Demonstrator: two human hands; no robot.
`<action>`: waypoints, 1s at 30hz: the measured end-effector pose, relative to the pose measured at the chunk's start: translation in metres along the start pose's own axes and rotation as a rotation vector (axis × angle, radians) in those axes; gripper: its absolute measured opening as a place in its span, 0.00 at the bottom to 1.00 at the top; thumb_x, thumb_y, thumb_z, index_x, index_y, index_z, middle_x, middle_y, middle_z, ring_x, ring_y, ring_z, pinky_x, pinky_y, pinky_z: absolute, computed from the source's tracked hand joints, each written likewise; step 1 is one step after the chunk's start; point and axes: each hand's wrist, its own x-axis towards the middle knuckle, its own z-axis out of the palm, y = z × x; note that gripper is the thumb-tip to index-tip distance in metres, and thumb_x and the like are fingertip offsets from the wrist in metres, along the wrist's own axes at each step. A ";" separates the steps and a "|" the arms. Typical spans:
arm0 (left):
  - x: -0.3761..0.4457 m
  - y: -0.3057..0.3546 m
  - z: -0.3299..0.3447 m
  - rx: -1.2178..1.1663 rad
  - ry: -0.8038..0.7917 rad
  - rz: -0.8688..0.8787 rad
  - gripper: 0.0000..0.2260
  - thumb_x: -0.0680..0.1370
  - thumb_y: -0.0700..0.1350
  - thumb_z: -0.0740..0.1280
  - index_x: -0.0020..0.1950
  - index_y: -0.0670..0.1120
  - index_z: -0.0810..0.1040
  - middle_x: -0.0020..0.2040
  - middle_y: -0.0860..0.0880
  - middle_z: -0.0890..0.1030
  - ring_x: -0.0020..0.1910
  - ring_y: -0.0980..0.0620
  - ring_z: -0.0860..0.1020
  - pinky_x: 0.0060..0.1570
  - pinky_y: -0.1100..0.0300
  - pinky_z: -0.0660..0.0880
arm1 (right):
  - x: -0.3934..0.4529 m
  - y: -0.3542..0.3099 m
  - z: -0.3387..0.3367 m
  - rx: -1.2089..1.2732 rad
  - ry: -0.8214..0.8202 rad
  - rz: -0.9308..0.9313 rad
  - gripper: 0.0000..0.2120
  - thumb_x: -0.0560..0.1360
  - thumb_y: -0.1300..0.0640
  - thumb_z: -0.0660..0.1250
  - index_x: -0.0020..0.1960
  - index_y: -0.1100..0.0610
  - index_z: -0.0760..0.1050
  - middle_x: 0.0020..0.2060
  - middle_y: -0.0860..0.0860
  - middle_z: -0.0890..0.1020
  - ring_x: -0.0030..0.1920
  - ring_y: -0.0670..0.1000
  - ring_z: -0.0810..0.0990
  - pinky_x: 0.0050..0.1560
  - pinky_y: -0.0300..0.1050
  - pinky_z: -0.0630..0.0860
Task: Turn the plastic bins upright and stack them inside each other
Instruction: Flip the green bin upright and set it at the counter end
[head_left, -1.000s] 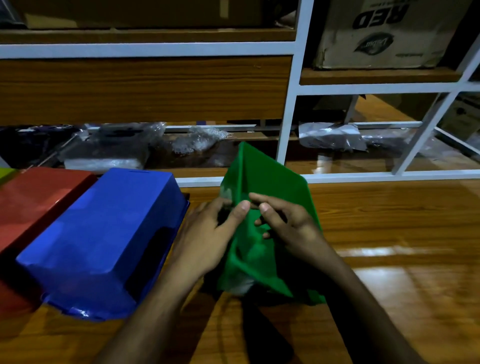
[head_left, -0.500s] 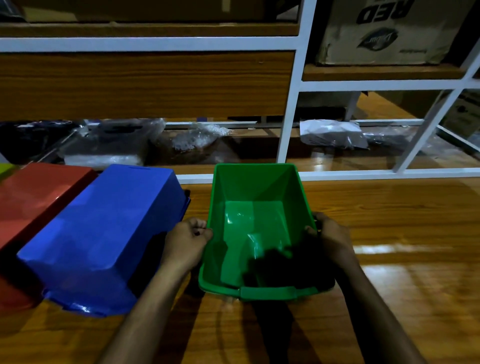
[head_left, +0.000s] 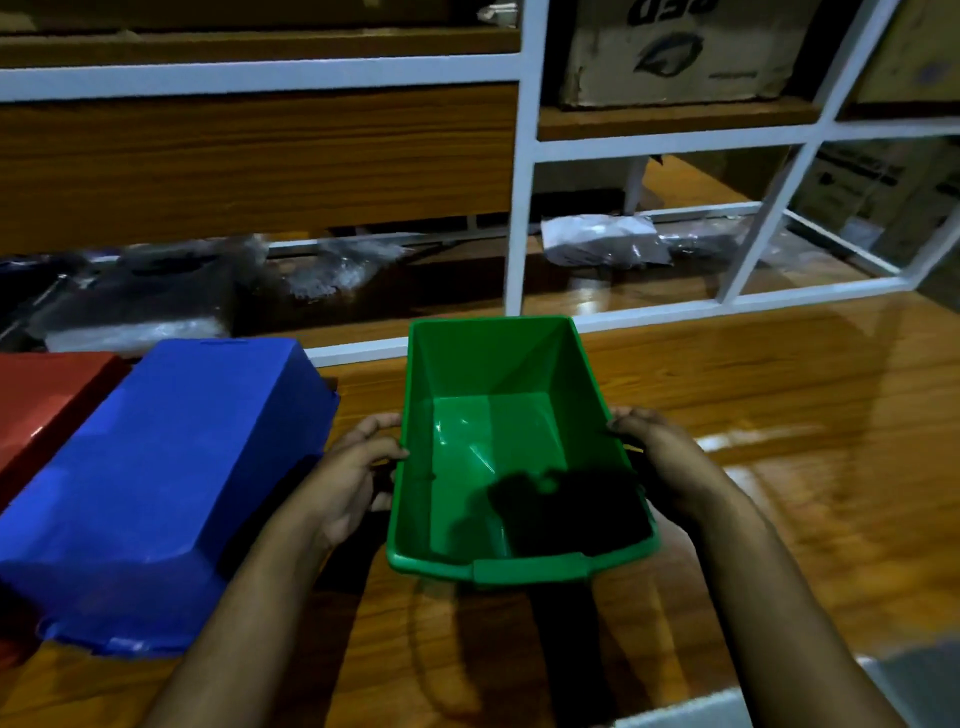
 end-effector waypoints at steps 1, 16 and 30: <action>0.002 0.000 0.002 -0.011 -0.025 0.005 0.18 0.76 0.36 0.62 0.64 0.48 0.75 0.58 0.40 0.80 0.51 0.43 0.79 0.43 0.49 0.78 | -0.007 0.001 -0.004 0.046 -0.008 0.011 0.14 0.71 0.58 0.63 0.56 0.59 0.75 0.46 0.59 0.79 0.38 0.55 0.78 0.32 0.41 0.69; 0.030 -0.011 0.217 0.241 -0.572 0.003 0.21 0.67 0.41 0.66 0.60 0.46 0.78 0.50 0.44 0.83 0.47 0.45 0.78 0.45 0.53 0.72 | -0.175 0.071 -0.181 0.430 0.460 -0.149 0.09 0.76 0.65 0.60 0.46 0.54 0.77 0.39 0.53 0.81 0.37 0.50 0.78 0.35 0.43 0.78; -0.007 -0.092 0.563 0.309 -0.950 -0.077 0.16 0.75 0.33 0.60 0.58 0.46 0.77 0.46 0.41 0.75 0.35 0.51 0.69 0.24 0.65 0.64 | -0.335 0.102 -0.424 0.467 0.945 -0.234 0.08 0.69 0.58 0.65 0.47 0.53 0.78 0.43 0.56 0.82 0.42 0.57 0.76 0.43 0.50 0.70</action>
